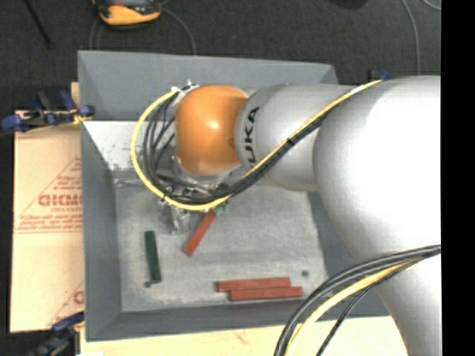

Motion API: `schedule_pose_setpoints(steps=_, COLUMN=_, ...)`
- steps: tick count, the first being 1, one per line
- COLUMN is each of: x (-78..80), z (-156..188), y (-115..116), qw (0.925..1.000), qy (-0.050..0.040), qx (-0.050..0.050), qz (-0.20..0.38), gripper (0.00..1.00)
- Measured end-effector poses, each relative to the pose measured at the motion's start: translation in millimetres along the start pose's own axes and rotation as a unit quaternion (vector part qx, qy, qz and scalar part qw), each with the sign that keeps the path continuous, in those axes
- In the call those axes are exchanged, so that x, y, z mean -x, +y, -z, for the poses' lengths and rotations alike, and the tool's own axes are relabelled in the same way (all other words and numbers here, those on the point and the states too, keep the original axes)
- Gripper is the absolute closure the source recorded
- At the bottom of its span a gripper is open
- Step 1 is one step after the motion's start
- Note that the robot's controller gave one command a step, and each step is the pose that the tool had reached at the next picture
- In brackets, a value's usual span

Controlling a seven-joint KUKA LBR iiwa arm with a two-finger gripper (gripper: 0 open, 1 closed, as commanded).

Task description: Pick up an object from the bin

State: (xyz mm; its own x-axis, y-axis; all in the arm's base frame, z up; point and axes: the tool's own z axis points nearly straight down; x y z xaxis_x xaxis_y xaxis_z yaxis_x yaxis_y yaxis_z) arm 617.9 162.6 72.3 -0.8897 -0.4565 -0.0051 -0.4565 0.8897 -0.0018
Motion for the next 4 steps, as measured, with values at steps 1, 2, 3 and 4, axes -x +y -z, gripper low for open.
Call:
schedule_pose_setpoints(steps=1, x=1.3, z=-1.0, y=-0.2, qw=1.0, qy=0.0002, qx=0.001, qz=-0.001, gripper=0.0)
schedule_pose_setpoints(steps=2, x=1.3, z=-1.1, y=-0.2, qw=1.0, qy=0.0003, qx=0.001, qz=-0.002, gripper=0.0)
schedule_pose_setpoints(steps=3, x=-14.0, z=-1.2, y=-4.1, qw=0.997, qy=0.0, qx=0.001, qz=0.077, gripper=0.0)
schedule_pose_setpoints(steps=4, x=-20.7, z=-1.1, y=-7.4, qw=0.9937, qy=0.0009, qx=0.001, qz=0.113, gripper=0.0)
